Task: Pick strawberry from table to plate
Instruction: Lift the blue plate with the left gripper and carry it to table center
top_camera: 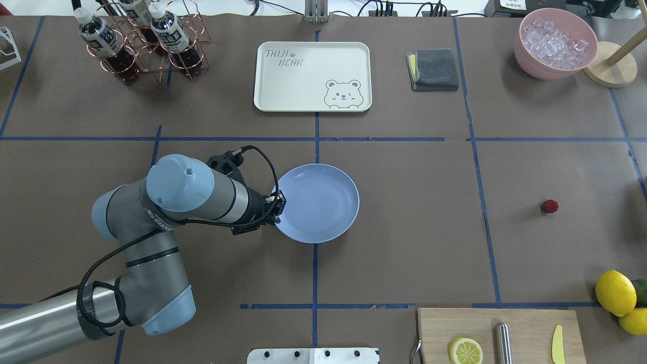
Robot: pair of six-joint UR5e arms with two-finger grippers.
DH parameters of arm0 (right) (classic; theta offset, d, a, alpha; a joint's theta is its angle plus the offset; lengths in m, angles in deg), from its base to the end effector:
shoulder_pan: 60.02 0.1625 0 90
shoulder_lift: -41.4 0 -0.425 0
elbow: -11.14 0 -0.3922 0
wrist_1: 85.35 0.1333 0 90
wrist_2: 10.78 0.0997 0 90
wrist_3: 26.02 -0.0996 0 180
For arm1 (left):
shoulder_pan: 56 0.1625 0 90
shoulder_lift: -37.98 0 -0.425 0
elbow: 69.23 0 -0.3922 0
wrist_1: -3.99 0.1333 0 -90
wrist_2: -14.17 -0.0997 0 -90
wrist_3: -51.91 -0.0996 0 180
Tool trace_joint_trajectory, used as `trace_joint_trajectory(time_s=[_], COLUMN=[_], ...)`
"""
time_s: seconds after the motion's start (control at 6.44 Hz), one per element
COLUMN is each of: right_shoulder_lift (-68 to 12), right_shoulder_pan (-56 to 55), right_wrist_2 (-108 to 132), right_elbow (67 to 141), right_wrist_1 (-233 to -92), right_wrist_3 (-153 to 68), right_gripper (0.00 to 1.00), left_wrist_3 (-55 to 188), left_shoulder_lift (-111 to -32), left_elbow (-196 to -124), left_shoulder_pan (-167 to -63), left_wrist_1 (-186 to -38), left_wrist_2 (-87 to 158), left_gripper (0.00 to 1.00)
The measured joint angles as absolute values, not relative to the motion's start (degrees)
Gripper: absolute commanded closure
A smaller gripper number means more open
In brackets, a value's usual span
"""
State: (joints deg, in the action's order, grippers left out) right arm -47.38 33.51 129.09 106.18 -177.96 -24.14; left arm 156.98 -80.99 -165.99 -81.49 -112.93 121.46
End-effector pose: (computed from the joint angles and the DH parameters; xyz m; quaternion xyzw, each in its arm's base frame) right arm 0.0880 -0.4980 0.6024 0.0487 -0.4195 -0.0004 0.9064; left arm 0.5462 -0.3753 0.2604 -0.0812 0.5235 -0.2194 0.8193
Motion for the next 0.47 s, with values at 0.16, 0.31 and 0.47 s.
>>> trace_joint_trajectory(time_s=[0.16,0.31,0.47], right_shoulder_lift=[-47.4,-47.4,-47.5], right_shoulder_pan=[33.5,33.5,33.3], right_wrist_2=[130.0,131.4,132.2], right_elbow=[105.9,105.6,105.4], right_wrist_1=[-177.9,-177.9,-177.9], right_wrist_3=[-24.1,-24.1,-24.3], right_gripper=[0.00,0.00,0.00], left_wrist_3=[156.8,156.4,154.9], left_shoulder_lift=[-81.0,-80.9,-80.6], left_elbow=[-165.9,-166.0,-166.4], left_shoulder_pan=[-80.8,-80.7,-81.0], left_wrist_1=[-112.9,-112.9,-112.8], left_wrist_2=[120.5,119.8,119.7], left_gripper=[0.01,0.00,0.00])
